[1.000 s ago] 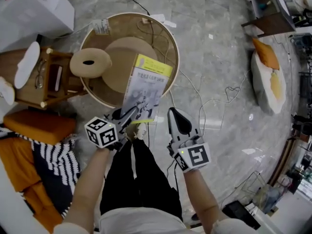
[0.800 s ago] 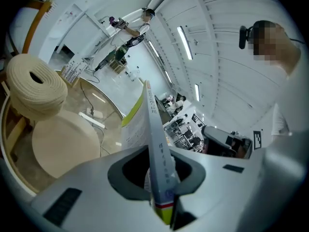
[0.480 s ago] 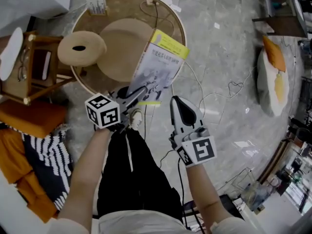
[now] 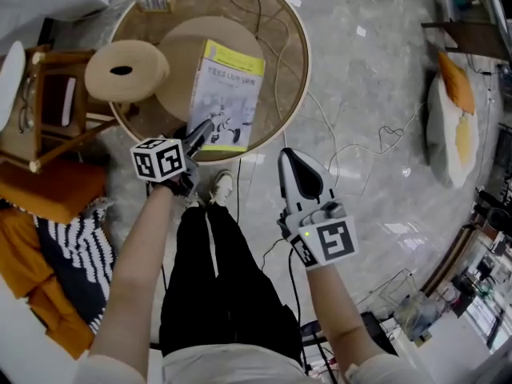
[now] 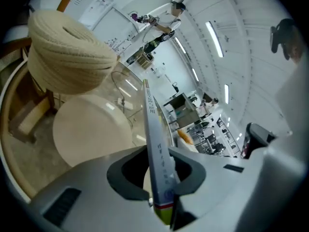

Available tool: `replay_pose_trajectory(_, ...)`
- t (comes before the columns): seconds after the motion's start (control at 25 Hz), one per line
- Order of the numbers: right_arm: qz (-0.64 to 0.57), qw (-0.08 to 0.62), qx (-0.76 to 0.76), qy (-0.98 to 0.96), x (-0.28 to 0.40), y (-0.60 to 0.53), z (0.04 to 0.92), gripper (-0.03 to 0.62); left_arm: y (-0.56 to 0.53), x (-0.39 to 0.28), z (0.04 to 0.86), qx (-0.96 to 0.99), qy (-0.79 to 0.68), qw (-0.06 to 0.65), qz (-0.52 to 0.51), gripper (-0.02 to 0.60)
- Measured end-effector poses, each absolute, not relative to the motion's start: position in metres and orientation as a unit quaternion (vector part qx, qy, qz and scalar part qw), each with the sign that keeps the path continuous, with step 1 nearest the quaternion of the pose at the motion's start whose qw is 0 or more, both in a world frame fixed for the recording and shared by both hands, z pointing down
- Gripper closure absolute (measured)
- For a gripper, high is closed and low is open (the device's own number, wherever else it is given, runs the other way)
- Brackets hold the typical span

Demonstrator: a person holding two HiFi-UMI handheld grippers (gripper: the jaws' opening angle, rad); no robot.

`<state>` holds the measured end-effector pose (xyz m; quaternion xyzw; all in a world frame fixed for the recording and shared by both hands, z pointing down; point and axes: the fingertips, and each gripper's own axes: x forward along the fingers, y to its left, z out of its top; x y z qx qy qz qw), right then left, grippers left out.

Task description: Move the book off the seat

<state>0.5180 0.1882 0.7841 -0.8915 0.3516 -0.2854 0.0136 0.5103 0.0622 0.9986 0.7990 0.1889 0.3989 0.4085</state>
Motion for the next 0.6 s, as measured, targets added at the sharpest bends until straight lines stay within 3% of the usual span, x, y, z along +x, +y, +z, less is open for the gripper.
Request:
replay_pose_trajectory(0.32, -0.287, 0.012, -0.889, 0.356, 0.514, 0.187, 0.787, 0.572, 0.048, 0.495, 1.05, 0.804, 0.125, 0.322, 0.484, 0.495)
replay_pose_trajectory(0.6, -0.289, 0.012, -0.889, 0.355, 0.514, 0.193, 0.787, 0.572, 0.047, 0.492, 1.056, 0.815, 0.12, 0.27, 0.499, 0.462)
